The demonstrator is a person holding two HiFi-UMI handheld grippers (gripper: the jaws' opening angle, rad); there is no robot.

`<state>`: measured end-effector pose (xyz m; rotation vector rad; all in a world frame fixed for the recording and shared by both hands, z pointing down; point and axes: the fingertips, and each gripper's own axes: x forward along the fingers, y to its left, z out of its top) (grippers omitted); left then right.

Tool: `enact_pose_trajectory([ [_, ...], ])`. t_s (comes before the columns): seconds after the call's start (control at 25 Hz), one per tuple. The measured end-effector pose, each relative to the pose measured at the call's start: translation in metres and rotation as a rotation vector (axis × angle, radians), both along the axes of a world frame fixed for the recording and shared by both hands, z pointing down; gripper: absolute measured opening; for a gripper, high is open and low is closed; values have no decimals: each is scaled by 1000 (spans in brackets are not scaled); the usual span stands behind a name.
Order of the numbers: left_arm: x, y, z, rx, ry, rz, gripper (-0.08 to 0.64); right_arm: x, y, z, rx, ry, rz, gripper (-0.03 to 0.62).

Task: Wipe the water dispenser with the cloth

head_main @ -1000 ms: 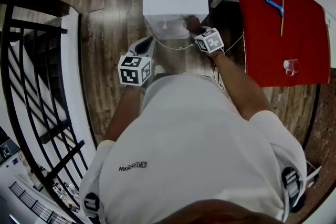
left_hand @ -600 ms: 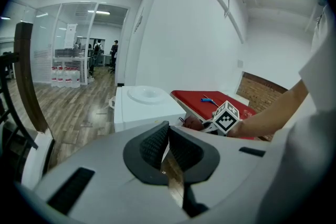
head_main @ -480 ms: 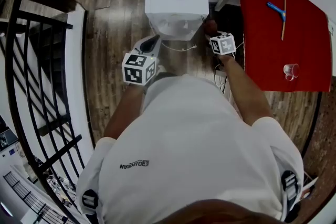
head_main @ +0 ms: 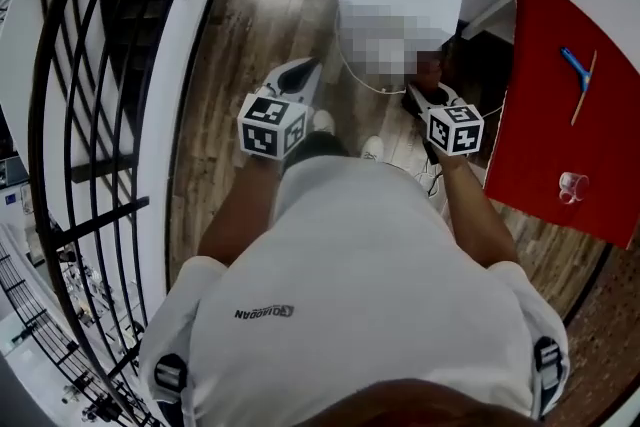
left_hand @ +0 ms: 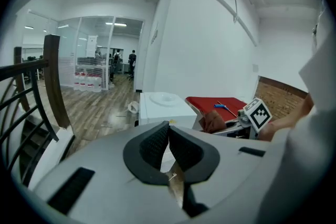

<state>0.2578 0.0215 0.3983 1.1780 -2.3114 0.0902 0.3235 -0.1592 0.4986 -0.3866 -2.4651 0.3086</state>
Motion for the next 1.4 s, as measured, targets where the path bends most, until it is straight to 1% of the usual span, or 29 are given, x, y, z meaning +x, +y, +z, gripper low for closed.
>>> enact_pose_trajectory([
  [0.16,3,32,-19,18,-31,-29,1,4,55,-26,-53,-35,-62,72],
  [0.32,-8,54,-34,67,-54,-43,0,-1,103,-41,-31,-58,-143,72],
  [0.44,-19,79,-38,89,-72,-33,0,-11,138,-43,-19,-63,-159,72],
  [0.6,-34,131,-38,86,-74,-3,0,-29,190,-47,-13,-61,-143,72],
  [0.84,-60,235,-21,72,-35,16,1,-58,283,-45,-35,-58,-81,72],
  [1.0,-73,288,-21,72,-45,49,1,-74,328,-49,-33,-69,-35,72],
  [1.12,-85,323,-22,73,-56,38,0,-85,351,-55,-1,-77,-35,72],
  [1.28,-91,355,-16,102,-16,3,1,-94,366,-54,7,-47,-44,72],
  [1.4,-99,368,-14,99,3,-6,2,-111,372,-54,2,-30,-43,72],
])
